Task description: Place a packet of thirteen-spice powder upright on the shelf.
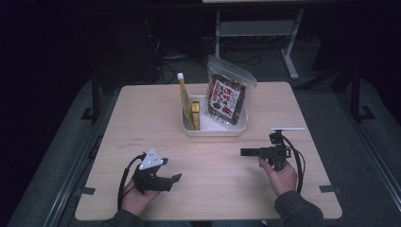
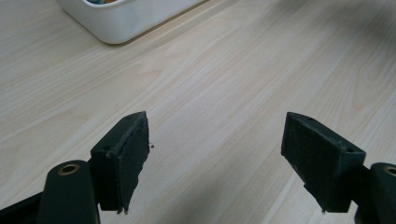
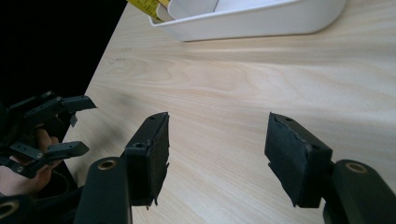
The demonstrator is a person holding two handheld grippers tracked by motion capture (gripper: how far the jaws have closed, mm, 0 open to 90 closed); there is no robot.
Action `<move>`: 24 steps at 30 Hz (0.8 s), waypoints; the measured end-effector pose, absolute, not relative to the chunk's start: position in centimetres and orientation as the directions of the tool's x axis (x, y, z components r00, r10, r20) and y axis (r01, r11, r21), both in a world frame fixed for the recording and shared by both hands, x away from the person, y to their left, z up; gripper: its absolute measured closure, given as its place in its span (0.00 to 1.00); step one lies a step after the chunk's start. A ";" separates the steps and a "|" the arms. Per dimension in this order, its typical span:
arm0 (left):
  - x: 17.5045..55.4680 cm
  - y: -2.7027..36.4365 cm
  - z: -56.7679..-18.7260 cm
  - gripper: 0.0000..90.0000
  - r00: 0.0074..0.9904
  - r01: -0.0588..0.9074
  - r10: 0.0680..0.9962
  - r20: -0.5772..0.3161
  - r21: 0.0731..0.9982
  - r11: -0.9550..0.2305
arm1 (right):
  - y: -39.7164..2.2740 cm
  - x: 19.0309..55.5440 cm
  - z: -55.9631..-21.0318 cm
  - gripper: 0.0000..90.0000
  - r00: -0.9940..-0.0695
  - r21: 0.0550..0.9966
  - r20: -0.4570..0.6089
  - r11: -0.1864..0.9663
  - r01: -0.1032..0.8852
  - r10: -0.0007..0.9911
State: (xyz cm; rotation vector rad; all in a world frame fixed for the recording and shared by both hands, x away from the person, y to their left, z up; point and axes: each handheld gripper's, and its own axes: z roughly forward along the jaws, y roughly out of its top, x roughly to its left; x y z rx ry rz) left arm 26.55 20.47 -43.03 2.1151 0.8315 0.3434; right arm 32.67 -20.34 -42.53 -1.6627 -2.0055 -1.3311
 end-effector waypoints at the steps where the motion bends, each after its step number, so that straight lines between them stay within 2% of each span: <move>1: 26.5 20.5 -43.0 0.25 0.745 0.443 0.665 -0.041 0.777 -0.448 | -20.4 32.6 -42.6 0.43 -0.337 0.493 0.659 -0.048 0.869 0.672; 24: 26.4 20.6 -42.9 0.25 0.749 0.439 0.662 -0.041 0.779 -0.448 | -21.7 30.1 -43.7 0.42 -0.375 0.512 0.648 -0.015 0.859 0.662</move>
